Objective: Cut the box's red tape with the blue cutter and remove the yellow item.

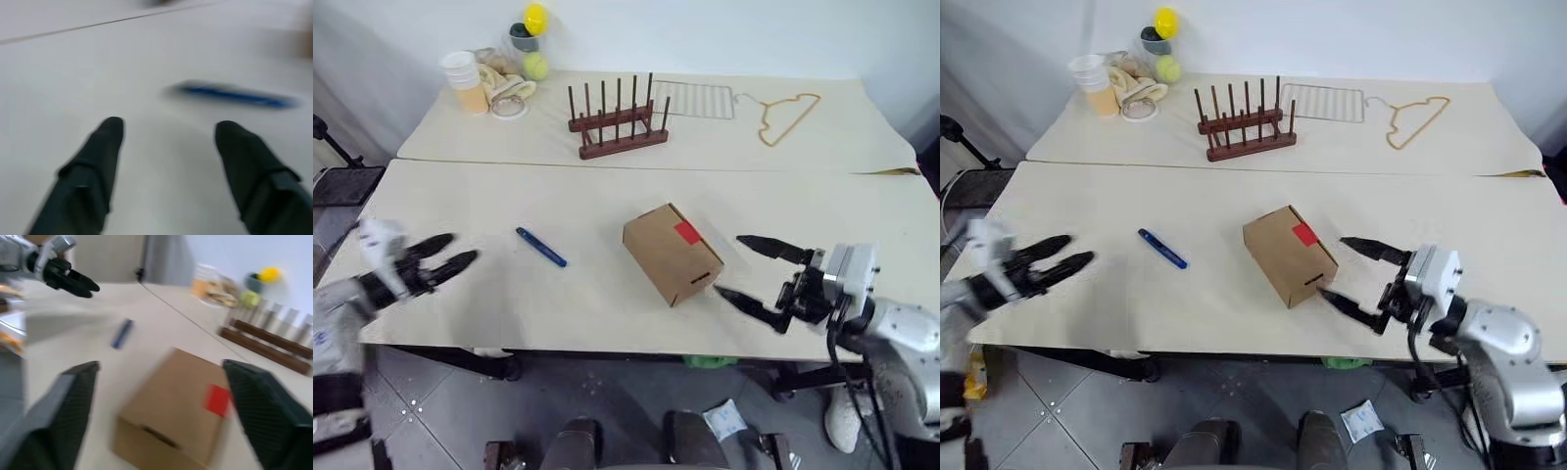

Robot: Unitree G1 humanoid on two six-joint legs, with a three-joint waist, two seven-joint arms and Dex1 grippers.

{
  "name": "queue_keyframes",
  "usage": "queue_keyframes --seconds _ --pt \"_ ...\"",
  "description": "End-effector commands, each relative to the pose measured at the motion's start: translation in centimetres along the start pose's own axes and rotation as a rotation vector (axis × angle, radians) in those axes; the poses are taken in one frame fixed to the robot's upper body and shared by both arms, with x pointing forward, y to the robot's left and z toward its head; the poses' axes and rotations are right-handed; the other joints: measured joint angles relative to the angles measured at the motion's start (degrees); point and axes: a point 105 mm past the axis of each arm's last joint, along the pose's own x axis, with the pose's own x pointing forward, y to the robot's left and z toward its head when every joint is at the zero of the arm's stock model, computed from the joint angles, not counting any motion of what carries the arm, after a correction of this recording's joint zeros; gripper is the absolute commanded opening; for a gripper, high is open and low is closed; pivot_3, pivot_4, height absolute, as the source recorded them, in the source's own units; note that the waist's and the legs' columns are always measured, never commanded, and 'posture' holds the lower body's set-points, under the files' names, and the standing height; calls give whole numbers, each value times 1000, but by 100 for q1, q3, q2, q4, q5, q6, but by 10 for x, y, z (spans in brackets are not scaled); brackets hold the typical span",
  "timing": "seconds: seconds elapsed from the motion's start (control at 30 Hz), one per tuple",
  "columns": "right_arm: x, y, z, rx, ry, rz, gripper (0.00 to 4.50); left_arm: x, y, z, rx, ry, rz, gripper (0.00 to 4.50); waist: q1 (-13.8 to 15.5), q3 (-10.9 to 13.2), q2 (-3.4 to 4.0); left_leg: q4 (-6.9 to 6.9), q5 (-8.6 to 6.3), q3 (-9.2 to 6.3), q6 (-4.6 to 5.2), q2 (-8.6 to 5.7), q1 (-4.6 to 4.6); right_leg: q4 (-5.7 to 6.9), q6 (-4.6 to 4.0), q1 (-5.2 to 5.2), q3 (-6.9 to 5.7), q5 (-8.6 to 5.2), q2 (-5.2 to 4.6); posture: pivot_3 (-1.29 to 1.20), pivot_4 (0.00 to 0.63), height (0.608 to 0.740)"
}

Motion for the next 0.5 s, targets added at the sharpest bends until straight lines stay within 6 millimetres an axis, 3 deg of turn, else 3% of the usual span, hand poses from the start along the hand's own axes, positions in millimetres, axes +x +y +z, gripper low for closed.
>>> queue_keyframes --seconds 0.03,0.17,0.33,0.5 --pt "9 0 23 -45 -120 5 4500 -21 13 8 7 -37 115 4438 47 0 0 1 0 0 0 0 1 -2 0 3 0 0 -1 0 150 740" --pt "13 6 23 -85 -110 59 4500 -41 17 -4 -27 -17 183 4438 182 -1 -1 2 -1 -8 1 -1 8 -27 -3 15 -1 1 -3 0 150 740" --pt "12 6 22 -82 -98 70 4500 -30 6 7 -67 -56 113 4438 261 -1 -1 -2 -2 -9 -1 1 8 -31 -6 14 -2 1 -2 0 150 740" --pt "8 5 19 -74 -52 72 4500 29 -62 12 -118 -14 -77 4438 283 0 2 -1 -2 -11 0 -3 12 -29 -6 24 -3 1 -2 0 150 740"
